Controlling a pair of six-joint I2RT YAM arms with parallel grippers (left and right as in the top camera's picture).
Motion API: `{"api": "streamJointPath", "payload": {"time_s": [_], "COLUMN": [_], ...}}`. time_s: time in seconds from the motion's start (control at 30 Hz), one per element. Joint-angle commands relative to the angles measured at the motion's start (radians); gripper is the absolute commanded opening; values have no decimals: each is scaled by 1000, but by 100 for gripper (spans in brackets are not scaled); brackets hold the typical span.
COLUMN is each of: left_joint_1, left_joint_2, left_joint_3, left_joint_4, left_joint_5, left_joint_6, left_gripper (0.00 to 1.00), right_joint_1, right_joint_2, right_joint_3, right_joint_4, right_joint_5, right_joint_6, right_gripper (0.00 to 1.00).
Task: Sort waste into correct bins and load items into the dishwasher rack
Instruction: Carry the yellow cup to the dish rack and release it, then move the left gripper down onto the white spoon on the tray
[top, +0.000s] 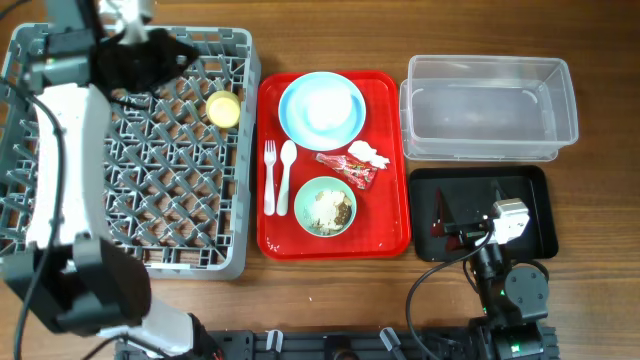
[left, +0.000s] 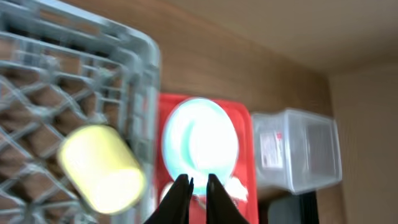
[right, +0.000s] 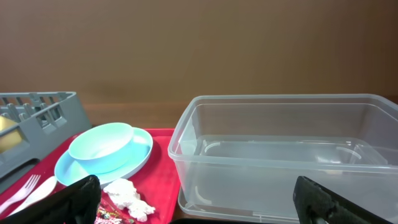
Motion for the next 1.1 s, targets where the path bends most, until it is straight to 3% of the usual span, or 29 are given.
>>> {"api": "streamJointPath", "payload": {"time_s": [0.0, 0.17, 0.27, 0.37, 0.7, 0.9, 1.07], "left_joint_1": [-150, -403, -507, -544, -553, -599, -625], "left_joint_2": [38, 85, 85, 85, 85, 85, 85], "left_joint_3": [-29, -44, -45, -109, -490, -560, -561], "left_joint_4": [-51, -144, -216, -206, 129, 254, 277], "left_joint_5": [-189, -544, -642, -654, -616, -619, -715], "left_joint_6": [8, -79, -141, -185, -233, -243, -262], "left_gripper": [4, 6, 21, 24, 22, 22, 22], "right_joint_1": [-2, -2, -2, -2, -2, -2, -2], "right_joint_2": [-3, -3, -3, -3, -3, -3, -3], "right_joint_3": [-1, -1, -1, -1, -1, -1, -1], "right_joint_4": [6, 6, 6, 6, 6, 6, 6], "right_joint_5": [-2, -2, -2, -2, -2, -2, -2], "right_joint_6": [-6, -6, -6, -6, -6, -6, -6], "right_gripper": [100, 100, 100, 100, 100, 100, 100]}}
